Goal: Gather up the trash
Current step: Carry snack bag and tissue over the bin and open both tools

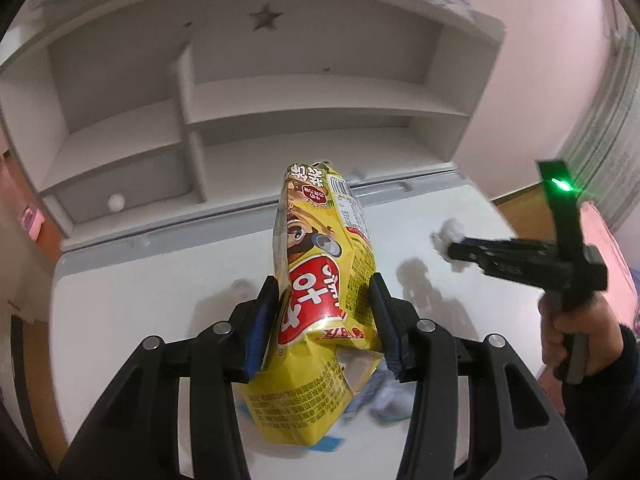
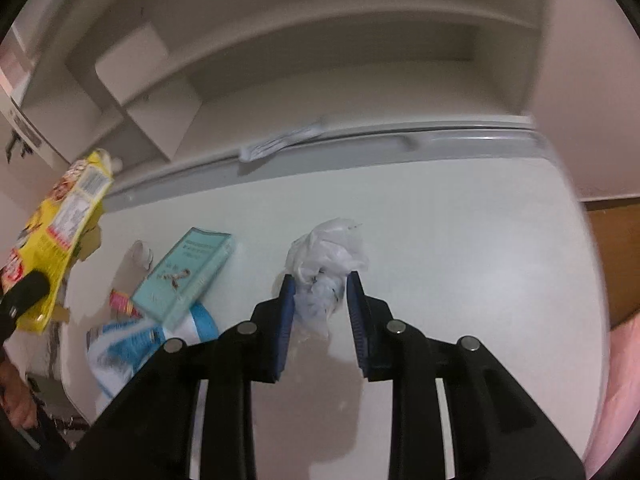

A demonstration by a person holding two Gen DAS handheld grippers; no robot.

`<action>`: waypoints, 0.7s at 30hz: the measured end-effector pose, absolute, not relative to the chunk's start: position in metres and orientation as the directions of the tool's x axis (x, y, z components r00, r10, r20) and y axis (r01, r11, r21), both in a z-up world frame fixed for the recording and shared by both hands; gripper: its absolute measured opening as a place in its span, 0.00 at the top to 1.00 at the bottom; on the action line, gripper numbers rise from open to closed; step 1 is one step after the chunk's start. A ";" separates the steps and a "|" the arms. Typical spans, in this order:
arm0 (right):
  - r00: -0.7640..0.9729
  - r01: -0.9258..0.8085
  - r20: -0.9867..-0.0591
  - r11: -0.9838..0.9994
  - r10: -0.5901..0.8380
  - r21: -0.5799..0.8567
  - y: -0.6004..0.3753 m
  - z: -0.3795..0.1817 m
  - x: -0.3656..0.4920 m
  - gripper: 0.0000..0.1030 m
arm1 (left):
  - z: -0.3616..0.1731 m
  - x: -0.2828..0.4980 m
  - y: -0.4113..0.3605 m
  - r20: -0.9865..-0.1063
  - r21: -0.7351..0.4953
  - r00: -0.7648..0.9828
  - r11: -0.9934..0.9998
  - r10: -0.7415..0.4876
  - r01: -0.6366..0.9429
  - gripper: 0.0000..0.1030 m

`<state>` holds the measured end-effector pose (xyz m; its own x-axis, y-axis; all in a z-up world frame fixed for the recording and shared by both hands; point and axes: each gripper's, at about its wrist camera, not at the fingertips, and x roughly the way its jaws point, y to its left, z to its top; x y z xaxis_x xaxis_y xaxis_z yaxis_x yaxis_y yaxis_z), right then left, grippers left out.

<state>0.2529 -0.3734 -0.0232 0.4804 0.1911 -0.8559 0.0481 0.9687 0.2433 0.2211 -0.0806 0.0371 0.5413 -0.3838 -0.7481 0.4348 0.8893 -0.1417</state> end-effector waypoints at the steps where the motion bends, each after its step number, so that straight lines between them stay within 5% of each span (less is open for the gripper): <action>1: 0.495 0.067 -0.850 0.968 0.178 0.241 -0.384 -0.021 0.240 0.77 | 0.039 0.217 -0.093 -0.744 -0.149 0.531 0.876 -0.405 0.459 0.56; 13: 0.548 0.480 -0.831 0.849 -0.095 0.220 -0.566 -0.037 0.017 0.77 | 0.010 0.111 -0.319 -0.732 -0.213 0.240 0.549 -0.637 0.808 0.55; 21: 0.454 0.745 -0.865 0.624 -0.214 0.237 -0.650 -0.092 -0.133 0.77 | -0.044 0.007 -0.449 -0.745 -0.266 -0.023 0.266 -0.667 0.926 0.55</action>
